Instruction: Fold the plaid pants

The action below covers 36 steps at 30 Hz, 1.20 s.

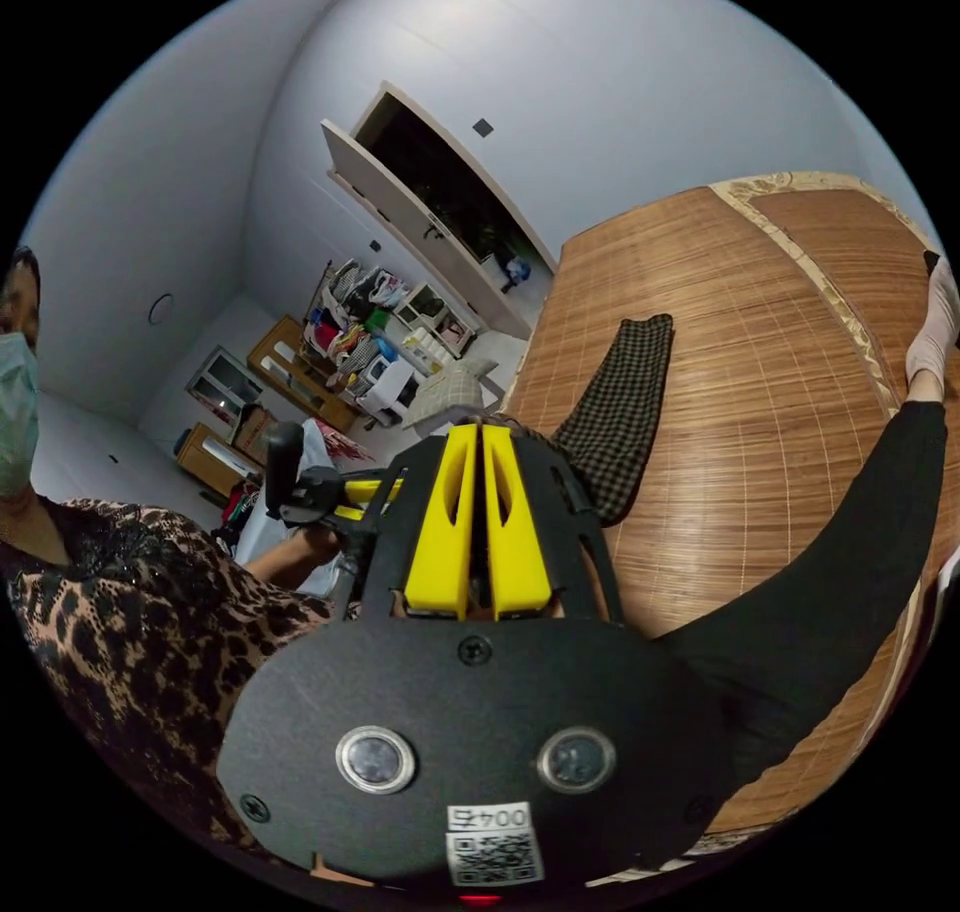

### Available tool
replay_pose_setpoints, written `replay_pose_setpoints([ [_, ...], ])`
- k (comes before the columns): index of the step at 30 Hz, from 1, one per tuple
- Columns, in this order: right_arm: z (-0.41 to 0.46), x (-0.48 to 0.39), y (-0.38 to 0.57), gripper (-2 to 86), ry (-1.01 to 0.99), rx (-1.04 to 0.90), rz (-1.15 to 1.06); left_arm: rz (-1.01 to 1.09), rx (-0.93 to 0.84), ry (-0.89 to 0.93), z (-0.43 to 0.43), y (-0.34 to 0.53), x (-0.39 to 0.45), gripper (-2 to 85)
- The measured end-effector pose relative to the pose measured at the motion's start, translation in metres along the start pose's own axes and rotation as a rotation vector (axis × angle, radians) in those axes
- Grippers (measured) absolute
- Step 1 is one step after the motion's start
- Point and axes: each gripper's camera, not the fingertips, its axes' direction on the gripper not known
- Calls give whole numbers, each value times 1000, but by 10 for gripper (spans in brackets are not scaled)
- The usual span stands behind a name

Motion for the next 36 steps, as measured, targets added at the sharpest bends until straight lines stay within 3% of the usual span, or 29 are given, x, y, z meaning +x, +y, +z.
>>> replay_pose_setpoints([
  [6, 9, -17, -12, -4, -22, -28, -25, 106, 23, -91, 4, -47, 52, 135],
  [11, 10, -29, -26, -4, -19, -25, -33, 149, 24, -79, -3, -83, 59, 52],
  [15, -2, -40, -38, -3, 52, 3, -71, 69, 140, -140, -59, -110, 29, 21],
  [19, -3, -48, -51, -2, 37, 19, -101, -77, 293, 101, -122, -130, -29, 10],
  [21, 4, -54, -56, 1, 47, 22, -118, -115, 298, 144, -130, -135, -41, 8],
  [25, 22, -49, -63, 23, 186, 34, -38, -218, 235, 28, -123, -130, -53, 6],
  [31, 60, -42, -44, 77, 31, -129, 40, -414, 198, 41, -119, -93, -84, 6],
  [36, 126, -48, -5, 159, 132, -348, 86, -477, 244, 101, -148, -73, -90, 6],
])
